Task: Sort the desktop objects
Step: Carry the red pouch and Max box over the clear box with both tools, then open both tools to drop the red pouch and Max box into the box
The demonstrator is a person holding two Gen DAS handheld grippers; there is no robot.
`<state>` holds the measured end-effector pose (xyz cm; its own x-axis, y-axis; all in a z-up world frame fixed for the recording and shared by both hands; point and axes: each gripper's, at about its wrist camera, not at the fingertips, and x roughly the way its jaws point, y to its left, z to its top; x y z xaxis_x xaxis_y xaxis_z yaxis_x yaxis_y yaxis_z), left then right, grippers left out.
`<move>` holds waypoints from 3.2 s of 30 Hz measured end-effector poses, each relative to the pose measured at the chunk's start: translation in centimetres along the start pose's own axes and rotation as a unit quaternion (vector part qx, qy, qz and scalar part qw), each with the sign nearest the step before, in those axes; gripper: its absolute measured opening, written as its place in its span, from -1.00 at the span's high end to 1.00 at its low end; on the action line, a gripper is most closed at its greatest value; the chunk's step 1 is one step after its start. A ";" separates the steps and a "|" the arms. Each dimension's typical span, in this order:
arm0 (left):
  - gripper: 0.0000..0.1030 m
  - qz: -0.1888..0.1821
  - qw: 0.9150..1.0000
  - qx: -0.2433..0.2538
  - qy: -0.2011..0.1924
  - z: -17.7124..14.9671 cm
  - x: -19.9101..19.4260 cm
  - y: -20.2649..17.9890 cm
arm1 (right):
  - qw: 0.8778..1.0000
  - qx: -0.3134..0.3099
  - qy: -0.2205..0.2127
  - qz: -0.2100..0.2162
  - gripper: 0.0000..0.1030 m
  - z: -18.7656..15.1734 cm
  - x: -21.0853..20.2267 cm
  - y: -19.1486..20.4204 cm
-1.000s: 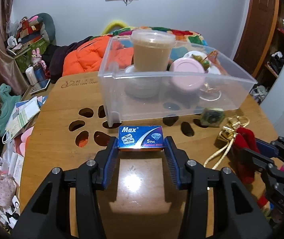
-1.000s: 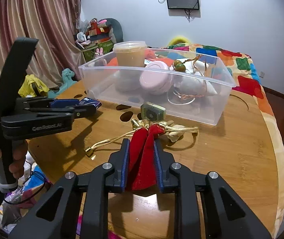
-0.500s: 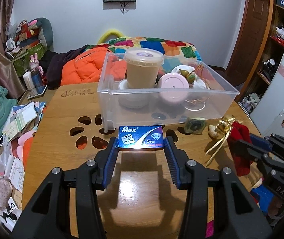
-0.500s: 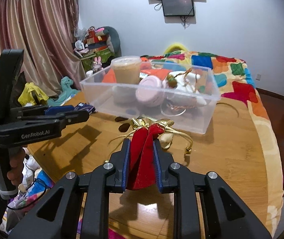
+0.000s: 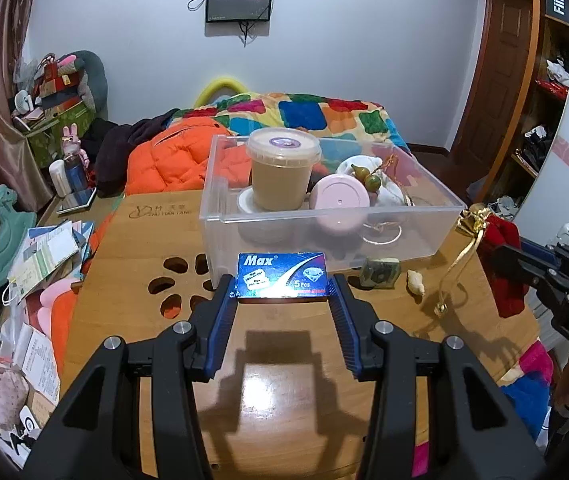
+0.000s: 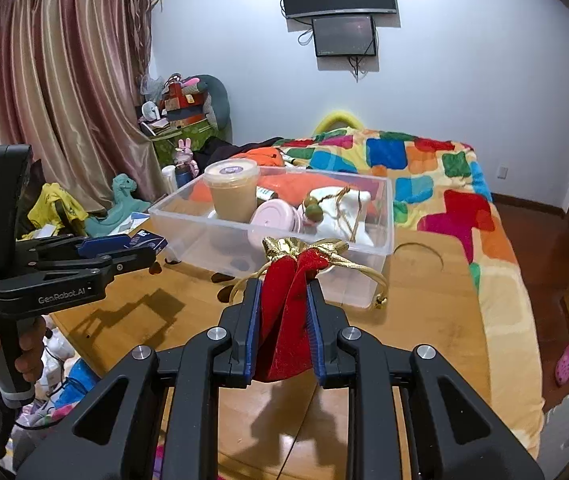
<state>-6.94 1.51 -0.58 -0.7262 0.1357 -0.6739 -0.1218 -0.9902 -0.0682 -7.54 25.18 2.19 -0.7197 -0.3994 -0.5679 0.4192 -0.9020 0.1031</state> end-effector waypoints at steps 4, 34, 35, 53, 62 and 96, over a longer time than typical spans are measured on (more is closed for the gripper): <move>0.10 0.003 1.000 0.006 -0.004 0.5 -0.2 0.0 | 1.000 -0.008 -0.003 -0.006 0.63 0.7 -0.1 -0.1; 0.10 -0.014 1.000 0.016 0.008 5.3 4.5 0.0 | 0.999 -0.030 -0.010 -0.021 0.63 6.2 4.4 -2.1; 0.10 -0.014 1.000 0.014 0.010 5.3 4.8 0.2 | 0.999 -0.029 -0.007 -0.021 0.63 6.2 4.8 -2.2; 0.10 -0.008 1.000 0.021 0.018 6.3 7.3 0.9 | 0.999 -0.023 0.035 -0.029 0.60 6.6 10.4 -3.5; 0.10 -0.002 1.000 0.025 0.016 6.2 7.5 0.9 | 0.997 -0.025 0.060 -0.028 0.60 5.7 12.5 -3.3; -0.34 0.026 0.999 0.031 -0.007 5.6 5.5 0.4 | 0.996 -0.057 0.014 -0.073 -0.38 5.4 9.2 -0.2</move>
<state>-14.80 2.04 -0.18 -0.7416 0.0849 -0.6654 -0.1254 -0.9920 0.0131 -17.23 20.82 1.36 -0.7626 -0.2584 -0.5930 0.3715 -0.9255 -0.0744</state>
